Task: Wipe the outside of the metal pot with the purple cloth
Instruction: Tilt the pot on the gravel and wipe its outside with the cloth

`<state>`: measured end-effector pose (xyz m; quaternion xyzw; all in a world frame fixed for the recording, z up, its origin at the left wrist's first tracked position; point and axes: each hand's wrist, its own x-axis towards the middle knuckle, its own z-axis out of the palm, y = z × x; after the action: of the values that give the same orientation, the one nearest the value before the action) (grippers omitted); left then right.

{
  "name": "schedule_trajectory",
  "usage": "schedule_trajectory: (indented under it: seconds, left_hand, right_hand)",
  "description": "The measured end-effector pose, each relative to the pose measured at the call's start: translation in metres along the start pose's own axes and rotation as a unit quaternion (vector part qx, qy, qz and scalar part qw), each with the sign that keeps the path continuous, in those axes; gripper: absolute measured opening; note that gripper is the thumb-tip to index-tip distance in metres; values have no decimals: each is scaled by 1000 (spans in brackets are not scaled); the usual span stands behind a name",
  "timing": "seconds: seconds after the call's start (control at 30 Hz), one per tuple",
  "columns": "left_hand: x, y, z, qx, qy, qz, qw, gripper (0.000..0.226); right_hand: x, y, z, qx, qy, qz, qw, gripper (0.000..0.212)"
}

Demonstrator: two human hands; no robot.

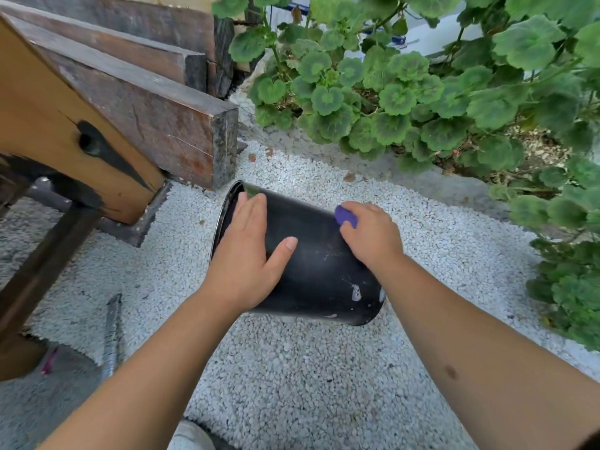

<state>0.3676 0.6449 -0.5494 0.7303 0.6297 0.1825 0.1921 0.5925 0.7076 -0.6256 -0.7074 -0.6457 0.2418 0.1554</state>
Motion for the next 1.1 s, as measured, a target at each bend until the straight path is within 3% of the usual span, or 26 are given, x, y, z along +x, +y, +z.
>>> schedule_trajectory:
  seconds: [0.07,0.1,0.13,0.17,0.23,0.27,0.3,0.37,0.47,0.53,0.6,0.8,0.93,1.0,1.1]
  left_hand:
    - [-2,4,0,-11,5,1,1000,86]
    - [-4,5,1,-17,18,-3,1000,84]
    - [-7,4,2,-25,43,-12,999,79]
    - [-11,4,3,-35,77,-28,996,73]
    - [-15,3,3,-61,136,-74,986,61]
    - [-16,2,1,-70,153,-87,982,55]
    - [-16,0,-1,-77,161,-85,980,51]
    - [-19,-11,-5,-105,124,-45,986,56]
    - [-28,-23,-9,-167,-55,43,983,86]
    - [-35,-21,-5,-157,-97,76,980,100]
    - [-37,-15,-1,-189,-83,71,976,102]
    - [-13,-15,-16,-236,-11,-63,970,94]
    - [6,-10,-21,-176,86,-127,972,74]
    - [4,-12,-21,-176,118,-129,969,63]
    - [-2,-20,-22,-202,41,-75,976,73]
  right_hand:
    - [0,7,-5,69,29,12,997,43]
    - [-1,12,-6,168,61,55,982,43]
    - [-2,16,-9,302,94,120,941,43]
    - [-4,21,-13,445,124,193,866,41]
    - [-13,38,-20,667,116,299,673,25]
    - [-18,46,-21,727,95,321,599,18]
    - [-25,54,-21,758,79,329,558,19]
    - [-42,68,-11,768,79,354,527,31]
    - [-59,72,1,785,99,379,480,34]
    - [-59,70,2,798,122,367,462,38]
    - [-57,68,1,806,126,354,456,40]
    - [-21,39,-32,839,87,269,465,25]
    - [9,14,-56,800,46,252,543,29]
    - [14,7,-59,797,22,239,554,37]
    - [22,-9,-66,831,19,179,526,40]
